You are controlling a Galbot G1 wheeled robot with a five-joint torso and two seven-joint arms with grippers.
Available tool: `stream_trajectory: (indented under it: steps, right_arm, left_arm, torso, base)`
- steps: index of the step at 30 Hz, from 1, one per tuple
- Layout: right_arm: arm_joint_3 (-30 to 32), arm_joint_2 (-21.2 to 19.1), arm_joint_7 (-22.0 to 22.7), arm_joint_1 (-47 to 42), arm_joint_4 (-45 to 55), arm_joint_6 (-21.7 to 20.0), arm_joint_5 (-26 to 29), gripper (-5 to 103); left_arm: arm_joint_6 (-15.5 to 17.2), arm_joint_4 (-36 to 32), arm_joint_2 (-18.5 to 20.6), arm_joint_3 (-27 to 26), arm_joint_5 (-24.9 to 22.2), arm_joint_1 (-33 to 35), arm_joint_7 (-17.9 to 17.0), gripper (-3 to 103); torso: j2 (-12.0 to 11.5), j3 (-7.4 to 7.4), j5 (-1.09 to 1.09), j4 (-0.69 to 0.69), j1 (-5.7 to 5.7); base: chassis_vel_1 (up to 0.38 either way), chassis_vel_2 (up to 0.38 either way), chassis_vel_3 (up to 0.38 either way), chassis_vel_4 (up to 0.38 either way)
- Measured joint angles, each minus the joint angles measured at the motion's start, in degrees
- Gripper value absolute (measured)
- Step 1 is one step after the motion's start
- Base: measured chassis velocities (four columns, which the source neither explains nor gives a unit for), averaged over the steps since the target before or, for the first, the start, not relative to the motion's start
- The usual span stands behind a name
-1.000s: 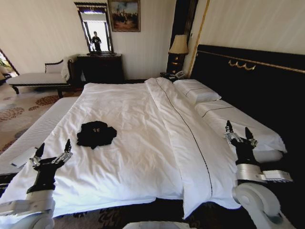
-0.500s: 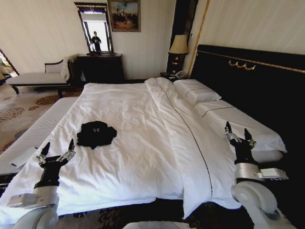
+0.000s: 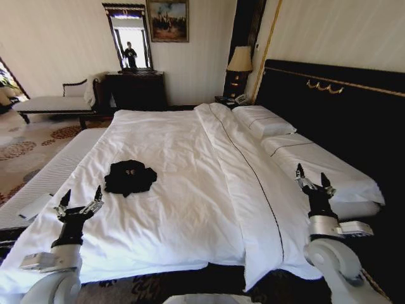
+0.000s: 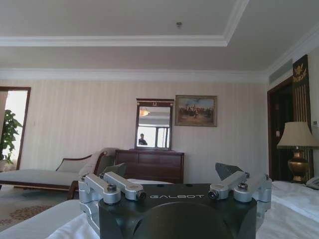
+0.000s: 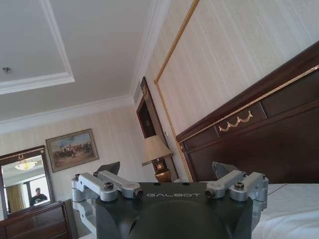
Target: Fold the clothes on the bed.
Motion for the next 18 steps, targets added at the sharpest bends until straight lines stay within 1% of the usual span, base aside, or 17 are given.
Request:
stream_trajectory:
  steps: [9,18]
  right_arm:
    - [0.17,0.67,-0.19,-0.74,-0.05,0.56,-1.08,100]
    - [0.59,1.6,-0.21,-1.67,0.53,0.89,-1.7,100]
  left_arm:
    - [-1.01,0.57,-0.13,0.18,1.09,-0.31,0.83,100]
    - [-1.76,0.87,-0.44,0.64,1.19,-0.4,1.71,100]
  torso:
    - [0.0,0.0,0.0,-0.01,0.0]
    - [0.0,0.0,0.0,-0.01,0.0]
  base:
    - [0.0,0.0,0.0,0.0]
    - [0.0,0.0,0.0,0.0]
